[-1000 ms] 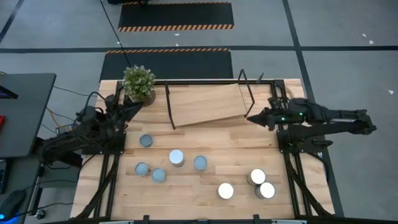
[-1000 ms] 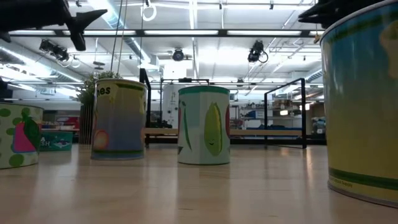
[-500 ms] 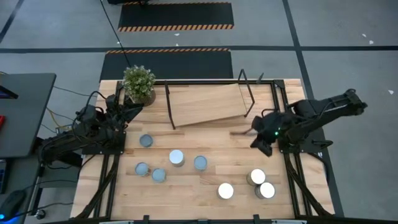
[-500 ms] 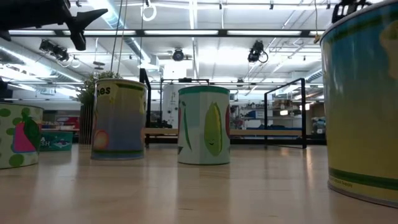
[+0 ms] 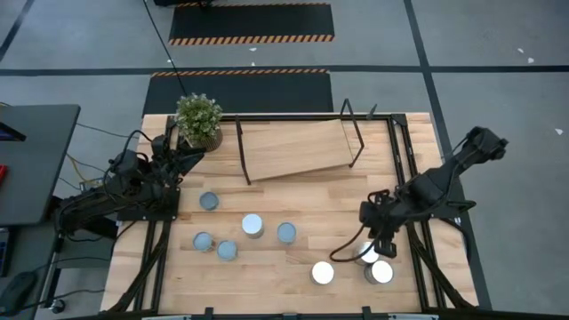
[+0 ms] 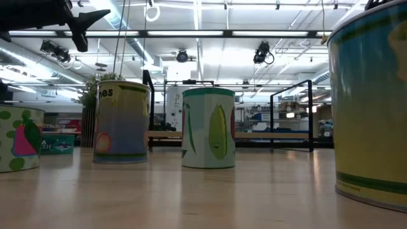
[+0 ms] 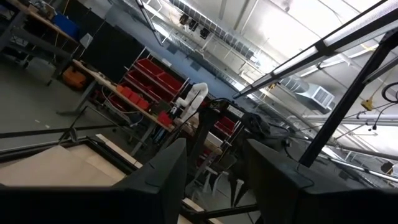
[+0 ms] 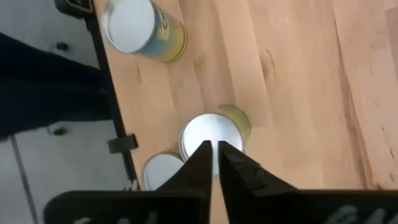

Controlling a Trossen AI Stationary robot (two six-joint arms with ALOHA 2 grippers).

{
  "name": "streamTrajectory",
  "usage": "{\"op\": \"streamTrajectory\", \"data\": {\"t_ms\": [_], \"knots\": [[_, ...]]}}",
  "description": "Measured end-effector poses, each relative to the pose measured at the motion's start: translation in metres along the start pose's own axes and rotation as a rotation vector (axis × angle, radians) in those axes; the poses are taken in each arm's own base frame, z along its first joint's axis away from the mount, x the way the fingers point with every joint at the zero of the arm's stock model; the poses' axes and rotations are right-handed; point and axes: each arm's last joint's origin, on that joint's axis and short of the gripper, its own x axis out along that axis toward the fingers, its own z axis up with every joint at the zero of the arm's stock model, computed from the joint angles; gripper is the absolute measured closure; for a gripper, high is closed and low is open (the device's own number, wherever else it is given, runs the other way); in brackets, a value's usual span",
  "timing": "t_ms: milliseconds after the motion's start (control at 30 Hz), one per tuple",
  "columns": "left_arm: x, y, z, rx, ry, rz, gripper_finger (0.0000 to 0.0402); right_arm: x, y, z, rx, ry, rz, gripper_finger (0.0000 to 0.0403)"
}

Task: Pick and place cans onto a shelf
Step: Put the canned oranges on the shelf

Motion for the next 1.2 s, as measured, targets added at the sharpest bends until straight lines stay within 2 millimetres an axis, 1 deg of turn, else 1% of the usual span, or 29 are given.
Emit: {"op": "streamTrajectory", "data": {"t_ms": [67,133,333,433,533,633,767,900,1000,1200], "knots": [[0.000,0.000,0.000,0.000,0.001,0.001,0.0232,0.005,0.002,0.001,-0.018,0.027,0.002,0.0324],[0.000,0.001,-0.001,-0.001,0.006,0.006,0.0232,0.010,0.004,0.003,-0.037,0.050,0.004,0.0282],[0.000,0.003,-0.003,-0.006,0.031,0.028,0.0232,0.028,0.009,0.007,-0.074,0.115,-0.023,0.0129],[0.000,0.003,-0.003,-0.006,0.033,0.030,0.0232,0.038,0.008,0.010,-0.013,0.144,-0.079,0.0065],[0.000,0.003,-0.003,-0.006,0.034,0.031,0.0232,0.047,0.005,0.012,0.104,0.168,-0.149,0.0025],[0.000,0.003,-0.004,-0.007,0.040,0.036,0.0232,0.053,0.007,0.013,0.178,0.169,-0.168,0.0012],[0.000,0.004,-0.004,-0.008,0.042,0.038,0.0232,0.058,0.007,0.014,0.313,0.164,-0.199,0.0015],[0.000,0.004,-0.004,-0.014,0.044,0.040,0.0232,0.060,0.008,0.015,0.413,0.148,-0.201,0.0020],[0.000,0.004,-0.005,-0.032,0.048,0.045,0.0232,0.064,0.008,0.016,0.463,0.152,-0.229,0.0020],[0.000,0.005,-0.006,-0.064,0.061,0.058,0.0232,0.085,0.014,0.015,0.482,0.176,-0.289,0.0021]]}}
